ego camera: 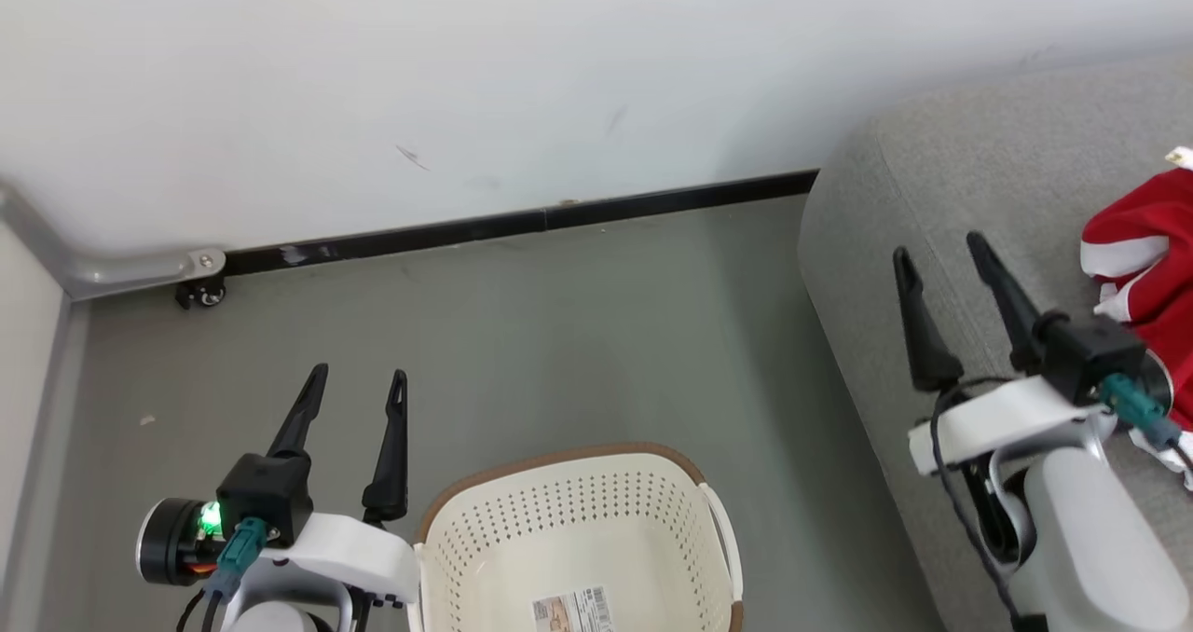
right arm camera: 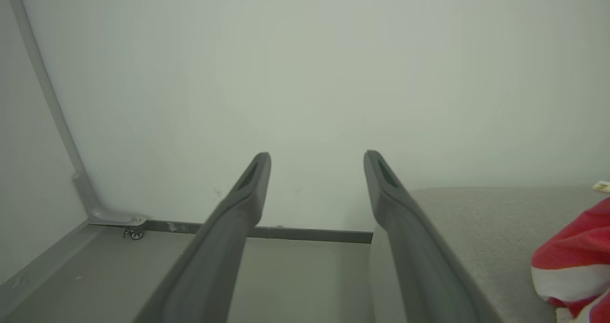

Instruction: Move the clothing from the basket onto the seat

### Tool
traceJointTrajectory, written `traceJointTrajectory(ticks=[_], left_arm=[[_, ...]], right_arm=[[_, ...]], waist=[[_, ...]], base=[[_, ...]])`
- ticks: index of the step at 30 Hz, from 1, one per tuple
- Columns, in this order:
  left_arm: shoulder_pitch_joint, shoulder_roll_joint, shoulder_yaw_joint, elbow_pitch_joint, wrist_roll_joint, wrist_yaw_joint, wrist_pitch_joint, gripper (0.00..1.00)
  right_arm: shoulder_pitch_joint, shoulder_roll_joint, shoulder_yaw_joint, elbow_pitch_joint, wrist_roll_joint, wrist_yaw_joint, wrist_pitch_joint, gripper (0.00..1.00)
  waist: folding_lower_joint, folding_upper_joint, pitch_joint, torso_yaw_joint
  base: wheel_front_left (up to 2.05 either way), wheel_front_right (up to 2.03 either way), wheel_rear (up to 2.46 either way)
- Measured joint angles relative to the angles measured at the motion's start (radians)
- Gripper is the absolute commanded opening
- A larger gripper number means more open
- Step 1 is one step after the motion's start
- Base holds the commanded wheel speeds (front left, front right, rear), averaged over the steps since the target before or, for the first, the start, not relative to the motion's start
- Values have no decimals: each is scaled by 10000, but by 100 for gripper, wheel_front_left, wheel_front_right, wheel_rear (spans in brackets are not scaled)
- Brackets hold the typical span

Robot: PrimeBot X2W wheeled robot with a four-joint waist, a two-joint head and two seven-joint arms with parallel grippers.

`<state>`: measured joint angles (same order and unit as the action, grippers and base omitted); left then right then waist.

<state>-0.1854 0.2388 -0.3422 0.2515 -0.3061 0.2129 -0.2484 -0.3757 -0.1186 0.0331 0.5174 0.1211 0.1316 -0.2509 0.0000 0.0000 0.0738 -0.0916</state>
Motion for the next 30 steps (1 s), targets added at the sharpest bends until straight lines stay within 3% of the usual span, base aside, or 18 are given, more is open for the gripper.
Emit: traceJointTrajectory(ticks=[19, 30], left_arm=[[946, -217, 313, -104, 23, 389, -29, 100], [1257, -301, 483, -481, 115, 499, -29, 100]], right_arm=[[2333, 554, -614, -420, -351, 0, 0, 100], [2816, 658, -750, -1070, -600, 0, 35, 100]], waist=[[1, 0, -984, 248], [1, 0, -1114, 103]], base=[[0, 0, 0], [0, 0, 0]])
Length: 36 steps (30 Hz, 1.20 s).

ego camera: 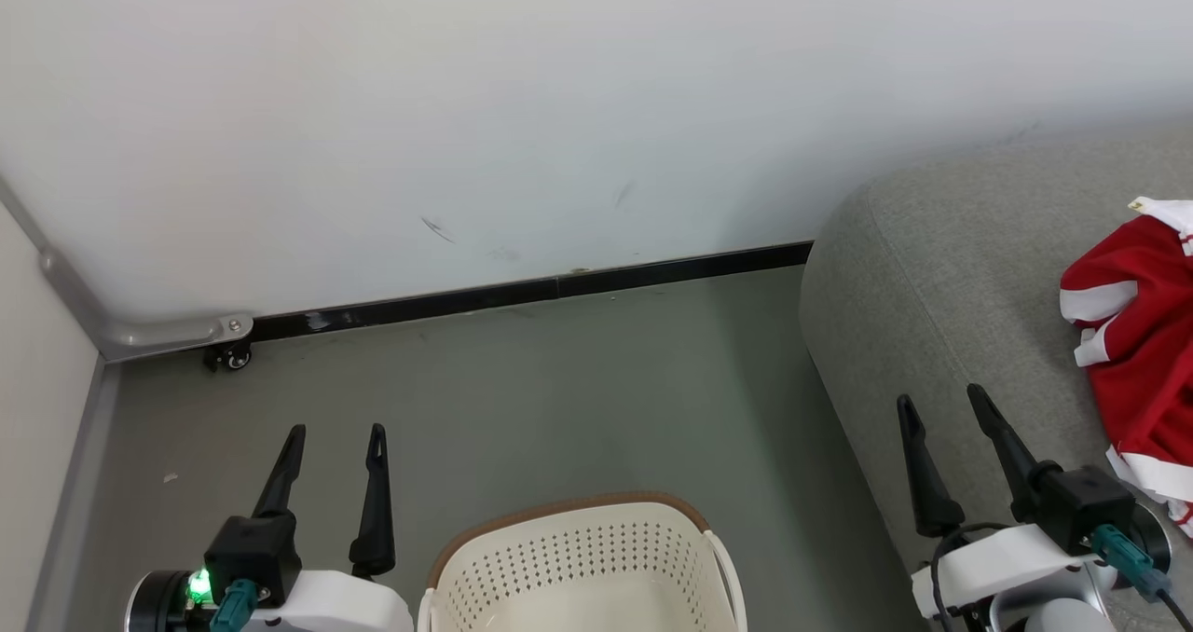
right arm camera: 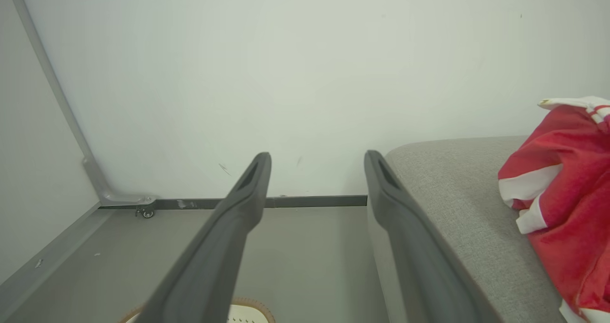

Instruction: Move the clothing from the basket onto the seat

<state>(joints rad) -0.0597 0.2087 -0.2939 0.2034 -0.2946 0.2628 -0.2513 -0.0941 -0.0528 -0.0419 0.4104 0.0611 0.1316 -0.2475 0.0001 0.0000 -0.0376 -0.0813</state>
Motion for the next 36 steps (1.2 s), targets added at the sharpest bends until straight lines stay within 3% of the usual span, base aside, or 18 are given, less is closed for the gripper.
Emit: traceJointTrajectory(ticks=[36], left_arm=[[191, 48, 268, 391, 435, 454, 0, 100]], right_arm=[[712, 61, -4, -1147, 278, 0, 380, 100]], waist=[[0, 0, 184, 35]], base=[[0, 0, 0]])
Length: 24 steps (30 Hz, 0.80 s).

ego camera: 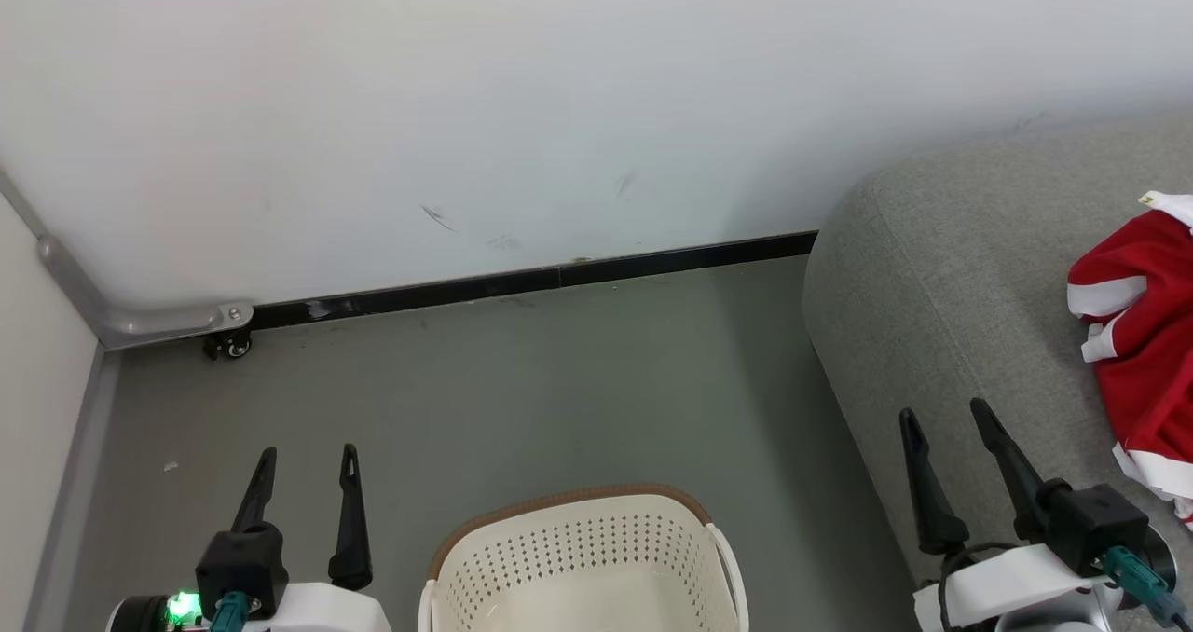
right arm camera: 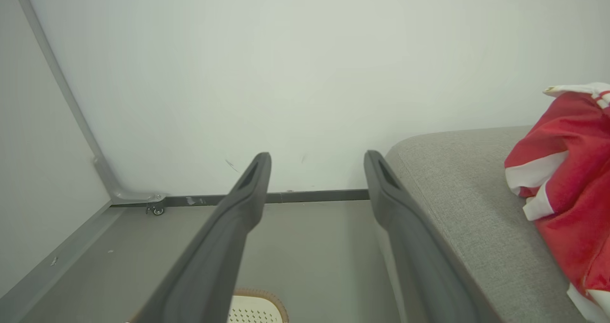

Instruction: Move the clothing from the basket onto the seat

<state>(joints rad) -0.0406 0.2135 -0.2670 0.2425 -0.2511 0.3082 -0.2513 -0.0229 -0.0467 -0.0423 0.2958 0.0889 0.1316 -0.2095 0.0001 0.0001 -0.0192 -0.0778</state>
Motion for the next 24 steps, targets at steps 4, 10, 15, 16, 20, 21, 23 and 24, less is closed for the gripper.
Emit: traceJointTrajectory(ticks=[4, 10, 15, 16, 20, 21, 23, 24], left_arm=[[0, -8, 8, 38, -2, 0, 0, 100], [186, -190, -104, 529, -2, -4, 2, 0], [339, -314, -58, 587, -265, -73, 96, 0], [339, -318, -19, 579, -380, -105, 148, 0], [339, -355, 157, 569, -846, -257, 286, 0], [338, -372, 207, 568, -1018, -320, 330, 0], [338, -399, 290, 568, -1335, -401, 410, 0], [338, -412, 330, 566, -1505, -453, 418, 0]], right_arm=[[35, 2, 36, -65, 23, 0, 31, 100], [279, 82, 121, 330, 86, 0, 73, 0], [407, 119, 58, 537, 324, 0, 161, 0], [384, 121, 2, 573, 407, 0, 211, 0], [189, 121, -293, 740, 943, 0, 462, 0], [118, 123, -370, 767, 1070, 0, 543, 0], [-30, 121, -479, 859, 1400, 0, 669, 0], [-55, 121, -512, 874, 1584, 0, 729, 0]], waist=[[-1, 0, -4, 9], [0, 0, -12, 18], [0, 0, -6, 34], [-1, 0, -4, 39], [0, 0, 3, 63], [-1, 0, 6, 70], [0, 0, 10, 85], [0, 0, 12, 93]], base=[[0, 0, 0], [0, 0, 0], [0, 0, 0], [0, 0, 0], [0, 0, 0], [0, 0, 0], [0, 0, 0], [0, 0, 0]])
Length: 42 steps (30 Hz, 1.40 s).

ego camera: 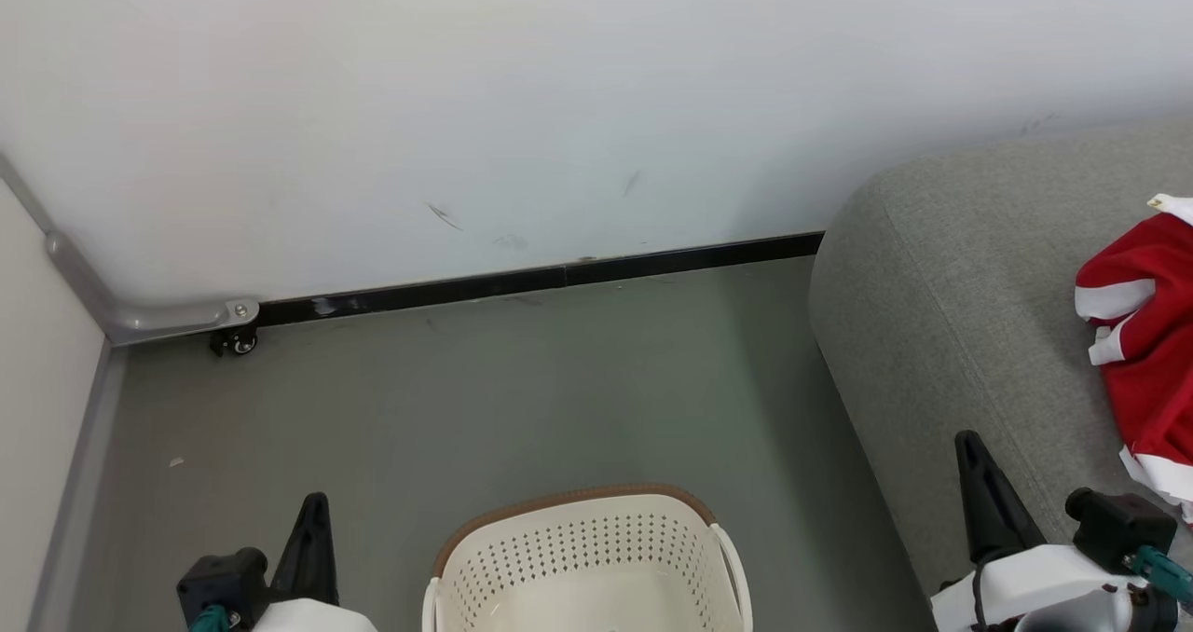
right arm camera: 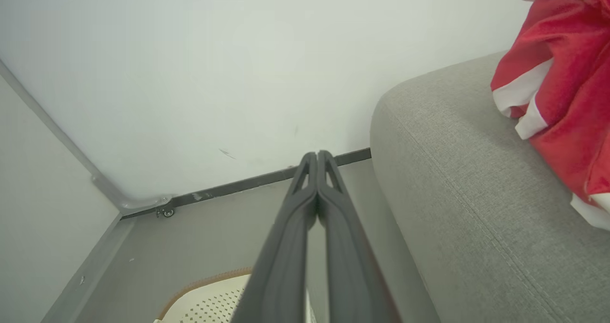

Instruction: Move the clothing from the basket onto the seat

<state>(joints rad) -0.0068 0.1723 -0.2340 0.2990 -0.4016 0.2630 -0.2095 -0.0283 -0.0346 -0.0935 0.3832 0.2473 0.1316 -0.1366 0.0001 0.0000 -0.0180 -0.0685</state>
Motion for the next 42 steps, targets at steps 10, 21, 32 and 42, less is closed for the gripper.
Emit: traceJointTrajectory(ticks=[10, 21, 32, 42], left_arm=[[0, -163, 282, -102, -1480, -351, 389, 0], [0, -290, 704, -196, -2894, -798, 788, 0], [0, -485, 1099, -270, -4381, -1315, 1204, 0], [-5, -608, 1465, -286, -5764, -1735, 1511, 0]], right_arm=[[-5, 2, -71, 33, 1534, 0, 410, 0], [-151, 2, -240, -42, 3206, 0, 857, 0], [-153, 2, -305, -232, 4895, -8, 1206, 0], [-154, 0, -328, -337, 6422, -10, 1453, 0]], waist=[[24, 0, 7, 83], [122, 0, -40, 175], [173, 0, -101, 258], [123, 0, -70, 333]], base=[[0, 0, 0], [0, 0, 0], [0, 0, 0], [0, 0, 0]])
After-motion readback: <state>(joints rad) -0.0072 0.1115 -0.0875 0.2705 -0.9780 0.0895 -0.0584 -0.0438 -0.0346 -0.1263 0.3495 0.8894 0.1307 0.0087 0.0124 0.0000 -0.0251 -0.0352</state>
